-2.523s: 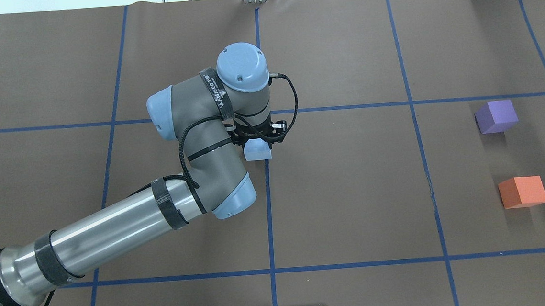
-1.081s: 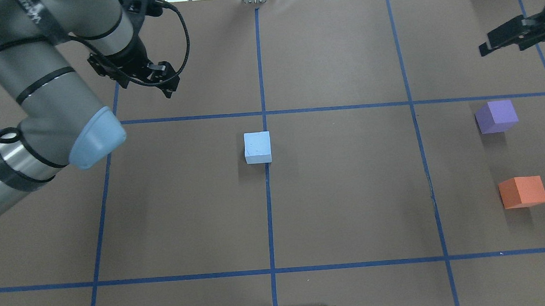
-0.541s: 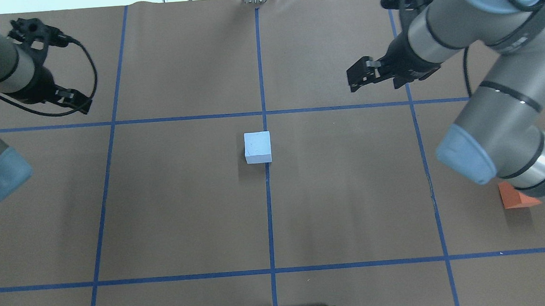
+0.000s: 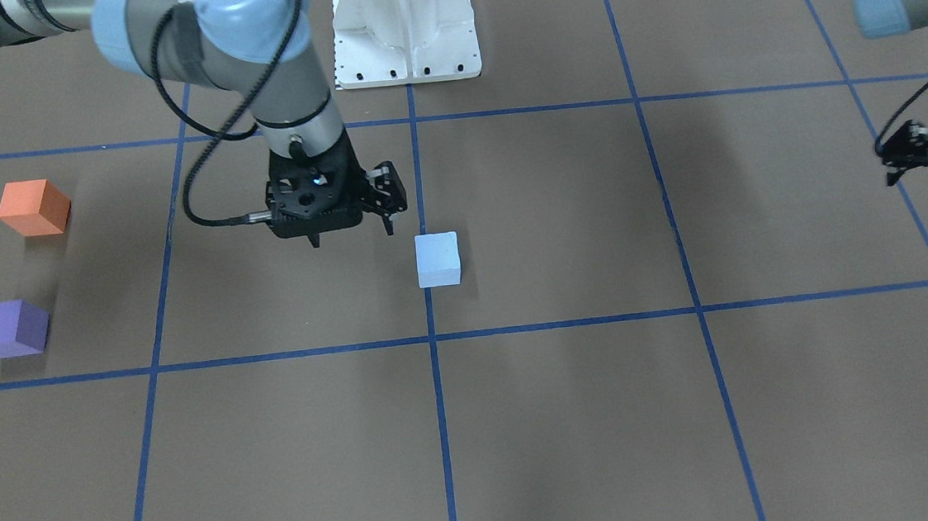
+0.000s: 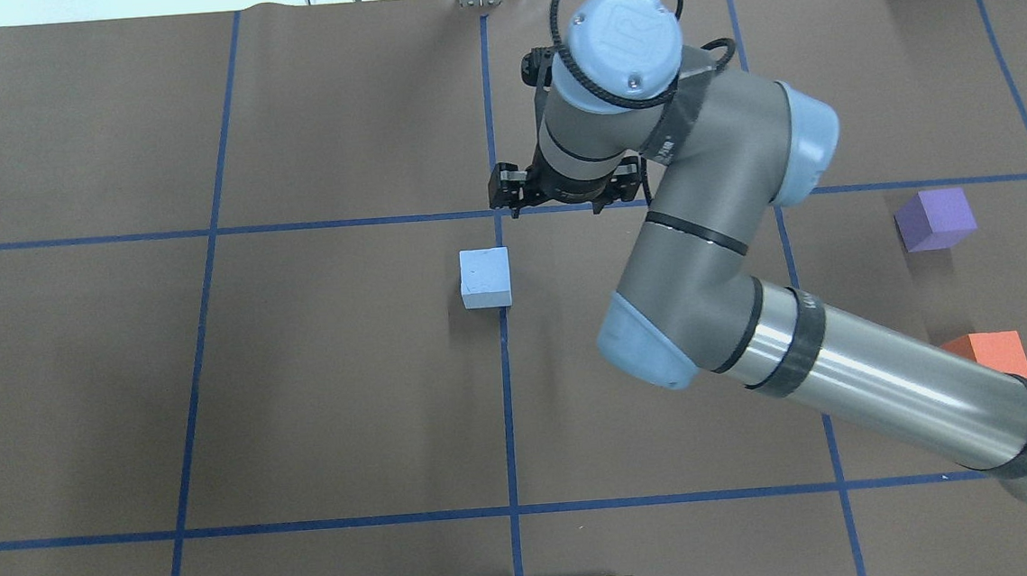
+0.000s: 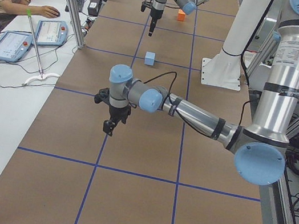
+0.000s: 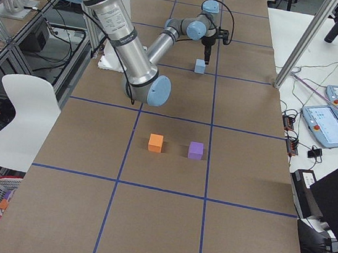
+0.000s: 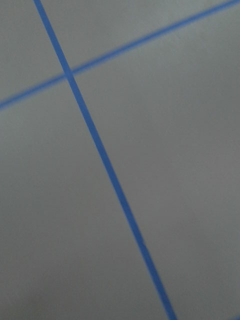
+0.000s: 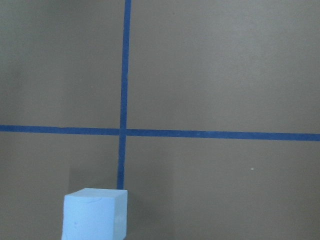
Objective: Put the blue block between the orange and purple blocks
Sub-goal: 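Lower the right gripper onto the light blue cube and close it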
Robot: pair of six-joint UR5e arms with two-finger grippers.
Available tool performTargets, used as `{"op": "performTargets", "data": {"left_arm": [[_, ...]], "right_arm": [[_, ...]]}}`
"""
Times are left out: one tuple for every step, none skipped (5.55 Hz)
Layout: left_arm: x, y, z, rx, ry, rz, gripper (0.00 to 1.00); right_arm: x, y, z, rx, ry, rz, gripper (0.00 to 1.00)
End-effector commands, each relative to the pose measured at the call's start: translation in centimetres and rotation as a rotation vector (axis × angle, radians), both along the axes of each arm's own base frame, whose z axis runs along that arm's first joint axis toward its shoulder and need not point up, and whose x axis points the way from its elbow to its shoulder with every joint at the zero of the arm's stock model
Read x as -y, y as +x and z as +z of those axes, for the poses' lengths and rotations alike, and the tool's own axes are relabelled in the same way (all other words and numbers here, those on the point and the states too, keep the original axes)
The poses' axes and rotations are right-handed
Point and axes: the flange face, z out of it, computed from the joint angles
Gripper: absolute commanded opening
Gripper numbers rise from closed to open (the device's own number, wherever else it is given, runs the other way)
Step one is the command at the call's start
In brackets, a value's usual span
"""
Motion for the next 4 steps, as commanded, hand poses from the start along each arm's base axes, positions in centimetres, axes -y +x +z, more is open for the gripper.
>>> {"op": "performTargets", "data": {"left_arm": [[-1.7, -6.7, 5.7, -0.1, 0.029, 0.06, 1.0], [-1.8, -6.7, 5.9, -0.103, 0.026, 0.06, 1.0], [-1.7, -6.7, 5.9, -0.103, 0.027, 0.06, 1.0], [-1.7, -6.6, 5.9, -0.103, 0.028, 0.06, 1.0]], "right_arm": [[0.4, -7.2, -0.3, -0.021, 0.003, -0.005, 0.99], [-0.2, -9.3, 1.1, -0.034, 0.021, -0.006, 0.99], [-1.3, -10.2, 1.1, -0.034, 0.02, -0.023, 0.99], [-2.4, -11.1, 1.5, -0.038, 0.016, -0.04, 0.99]]}}
